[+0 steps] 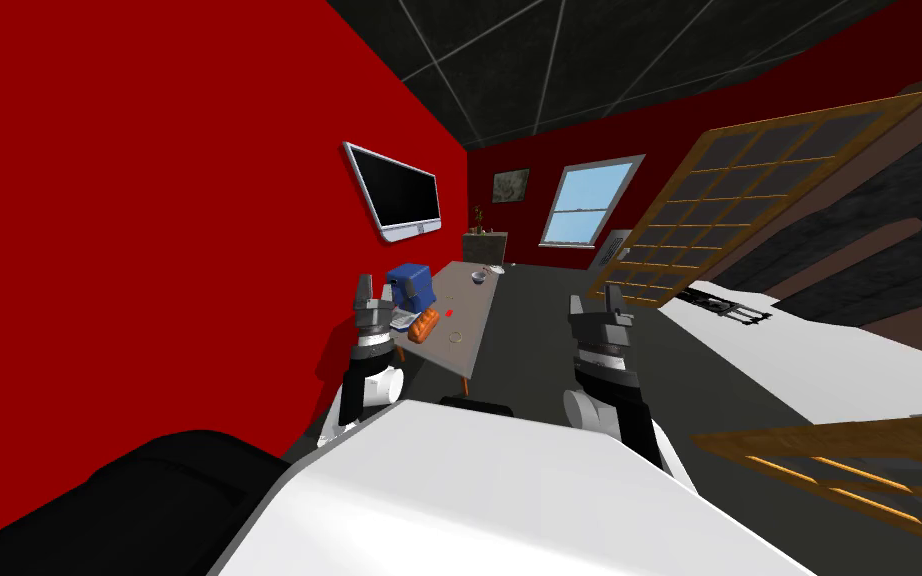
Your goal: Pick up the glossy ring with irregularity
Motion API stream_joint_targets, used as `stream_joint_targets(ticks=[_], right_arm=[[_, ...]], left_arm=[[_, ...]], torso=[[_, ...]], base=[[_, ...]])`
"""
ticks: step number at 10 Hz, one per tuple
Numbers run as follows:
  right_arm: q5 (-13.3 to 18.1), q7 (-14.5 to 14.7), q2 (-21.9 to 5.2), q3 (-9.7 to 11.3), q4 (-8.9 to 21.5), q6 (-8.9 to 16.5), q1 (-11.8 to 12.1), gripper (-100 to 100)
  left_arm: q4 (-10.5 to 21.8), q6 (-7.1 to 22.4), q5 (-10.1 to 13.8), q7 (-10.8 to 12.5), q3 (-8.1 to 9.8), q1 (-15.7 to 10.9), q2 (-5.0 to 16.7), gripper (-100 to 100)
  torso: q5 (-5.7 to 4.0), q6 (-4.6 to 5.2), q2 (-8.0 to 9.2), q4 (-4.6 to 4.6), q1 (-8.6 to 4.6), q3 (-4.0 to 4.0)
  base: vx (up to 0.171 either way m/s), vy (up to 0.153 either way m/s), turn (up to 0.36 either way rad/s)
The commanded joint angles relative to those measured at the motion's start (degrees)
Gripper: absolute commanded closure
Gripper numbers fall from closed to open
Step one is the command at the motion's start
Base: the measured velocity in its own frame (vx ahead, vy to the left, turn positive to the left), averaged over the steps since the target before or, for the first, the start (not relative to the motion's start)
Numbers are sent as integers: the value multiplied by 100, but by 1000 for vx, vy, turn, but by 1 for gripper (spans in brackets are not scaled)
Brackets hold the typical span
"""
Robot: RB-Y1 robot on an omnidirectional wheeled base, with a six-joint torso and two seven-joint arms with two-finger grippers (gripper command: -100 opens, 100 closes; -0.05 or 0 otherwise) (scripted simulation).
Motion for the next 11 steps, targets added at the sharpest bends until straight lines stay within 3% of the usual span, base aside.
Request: stream_joint_targets(ticks=[1,5,11], right_arm=[[0,0,0,0,0,0,0,0],[0,0,1,1,0,0,-1,0],[0,0,1,1,0,0,0,0]], left_arm=[[93,120,81,-37,-2,-9,196,-100],[448,552,352,-141,8,-74,585,-100],[1287,1457,849,-269,58,-262,1073,-100]], torso=[[0,0,0,0,0,0],[-9,1,16,3,-41,9],[-12,0,7,2,-45,4]], base=[[-21,-43,-3],[-34,-109,-3],[-23,-137,-11]])
